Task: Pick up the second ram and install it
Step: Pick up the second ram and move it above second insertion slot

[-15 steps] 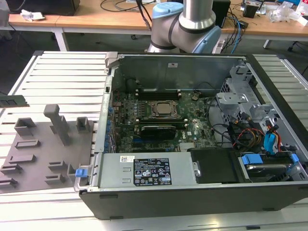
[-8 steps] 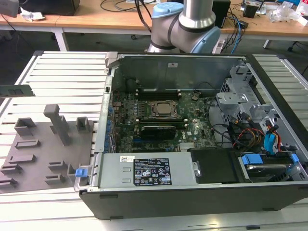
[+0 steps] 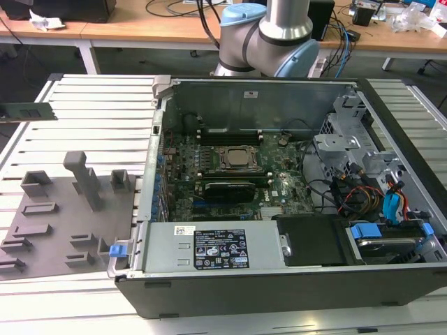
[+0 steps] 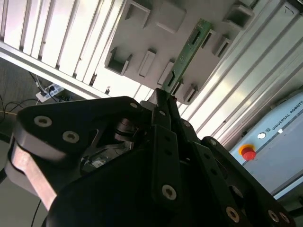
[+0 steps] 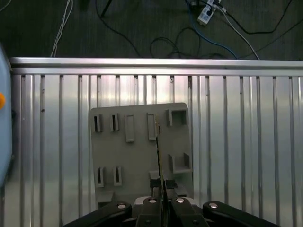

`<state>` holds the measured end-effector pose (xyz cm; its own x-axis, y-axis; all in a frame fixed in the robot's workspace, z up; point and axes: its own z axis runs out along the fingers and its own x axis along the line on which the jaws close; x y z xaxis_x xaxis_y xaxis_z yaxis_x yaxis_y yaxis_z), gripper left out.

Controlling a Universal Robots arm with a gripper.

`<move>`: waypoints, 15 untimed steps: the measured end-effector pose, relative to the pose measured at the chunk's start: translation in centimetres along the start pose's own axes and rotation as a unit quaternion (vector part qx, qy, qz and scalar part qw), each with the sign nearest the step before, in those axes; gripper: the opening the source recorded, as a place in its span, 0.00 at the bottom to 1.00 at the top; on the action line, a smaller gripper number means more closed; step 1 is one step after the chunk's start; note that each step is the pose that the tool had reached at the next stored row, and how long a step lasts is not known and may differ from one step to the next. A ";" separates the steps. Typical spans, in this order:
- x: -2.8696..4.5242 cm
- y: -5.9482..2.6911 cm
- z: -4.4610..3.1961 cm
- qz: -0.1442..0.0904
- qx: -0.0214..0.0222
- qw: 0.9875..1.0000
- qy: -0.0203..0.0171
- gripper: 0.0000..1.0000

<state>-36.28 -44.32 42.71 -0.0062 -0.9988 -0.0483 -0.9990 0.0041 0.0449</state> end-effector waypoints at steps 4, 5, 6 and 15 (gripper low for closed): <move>-0.01 0.00 -0.02 0.000 0.000 1.000 0.000 0.14; -0.01 0.00 -0.02 0.000 0.000 1.000 0.000 0.14; -0.02 -0.03 -0.05 0.000 0.000 1.000 0.000 0.14; -0.04 -5.18 -0.26 0.000 -0.001 1.000 0.000 0.14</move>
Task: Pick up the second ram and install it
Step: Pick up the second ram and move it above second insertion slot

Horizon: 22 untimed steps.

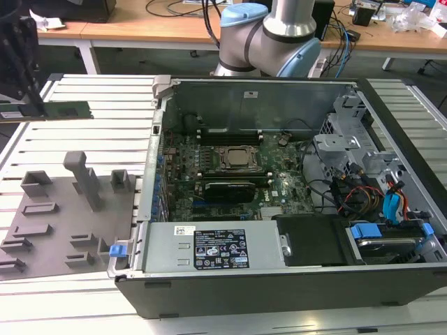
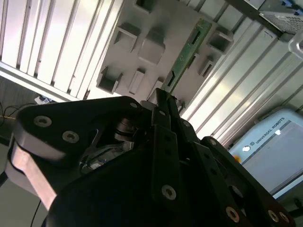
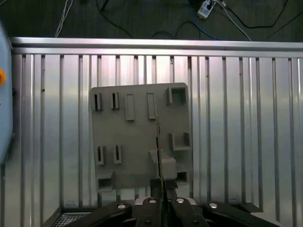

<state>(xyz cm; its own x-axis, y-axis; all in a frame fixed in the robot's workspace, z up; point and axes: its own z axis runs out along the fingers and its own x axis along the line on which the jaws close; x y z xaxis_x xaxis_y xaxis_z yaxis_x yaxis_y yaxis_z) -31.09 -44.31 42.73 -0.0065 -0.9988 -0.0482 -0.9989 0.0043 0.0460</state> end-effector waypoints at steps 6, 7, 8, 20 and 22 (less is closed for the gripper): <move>-0.02 -3.81 -0.18 0.000 -0.001 1.000 0.000 0.14; -0.03 -4.44 -0.20 0.000 -0.001 1.000 0.000 0.14; -0.03 -4.91 -0.23 0.000 -0.001 1.000 0.000 0.14; -0.11 -11.76 -0.54 0.000 -0.004 1.000 0.000 0.14; -0.12 -12.45 -0.57 0.000 -0.004 1.000 0.000 0.14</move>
<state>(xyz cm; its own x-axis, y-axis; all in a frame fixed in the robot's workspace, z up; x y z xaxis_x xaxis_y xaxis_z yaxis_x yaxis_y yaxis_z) -18.62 -44.27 42.73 -0.0069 -0.9988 -0.0481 -0.9985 0.0043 0.0538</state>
